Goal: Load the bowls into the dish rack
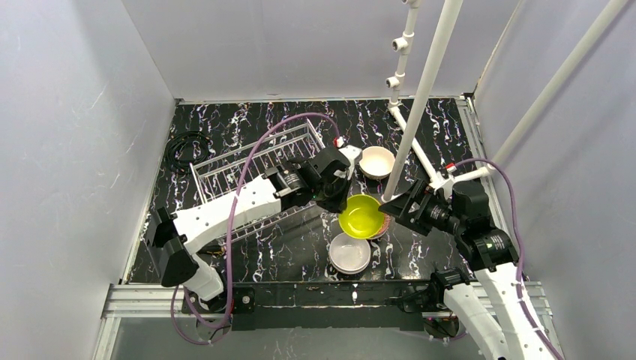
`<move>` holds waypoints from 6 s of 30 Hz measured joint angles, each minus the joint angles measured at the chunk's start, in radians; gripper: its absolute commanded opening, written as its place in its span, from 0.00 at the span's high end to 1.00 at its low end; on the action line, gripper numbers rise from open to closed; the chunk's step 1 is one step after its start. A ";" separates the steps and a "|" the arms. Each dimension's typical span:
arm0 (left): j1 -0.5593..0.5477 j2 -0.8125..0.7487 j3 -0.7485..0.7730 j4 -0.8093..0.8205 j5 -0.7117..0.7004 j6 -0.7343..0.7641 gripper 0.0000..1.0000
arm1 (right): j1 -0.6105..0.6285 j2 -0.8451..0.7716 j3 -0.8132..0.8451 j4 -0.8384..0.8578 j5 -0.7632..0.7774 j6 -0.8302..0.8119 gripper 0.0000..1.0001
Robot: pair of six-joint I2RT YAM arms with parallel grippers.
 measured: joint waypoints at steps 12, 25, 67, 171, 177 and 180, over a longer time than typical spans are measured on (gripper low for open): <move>0.003 0.154 0.159 0.022 -0.056 0.057 1.00 | 0.000 0.126 0.071 0.004 0.231 0.012 0.38; 0.005 0.158 0.164 0.011 -0.019 0.077 1.00 | 0.003 0.133 0.072 0.004 0.245 -0.031 0.26; 0.023 -0.055 0.103 0.177 0.222 0.561 0.17 | 0.123 0.424 0.262 -0.188 0.297 -0.207 0.99; 0.631 0.283 -0.179 0.846 0.359 -0.674 1.00 | 0.127 0.168 0.268 0.457 -0.109 -0.545 0.33; 0.649 0.278 -0.313 1.023 0.320 -0.792 1.00 | 0.127 0.167 0.267 0.460 -0.116 -0.539 0.32; 0.655 0.269 -0.366 1.125 0.289 -0.839 1.00 | 0.127 0.167 0.268 0.460 -0.116 -0.538 0.32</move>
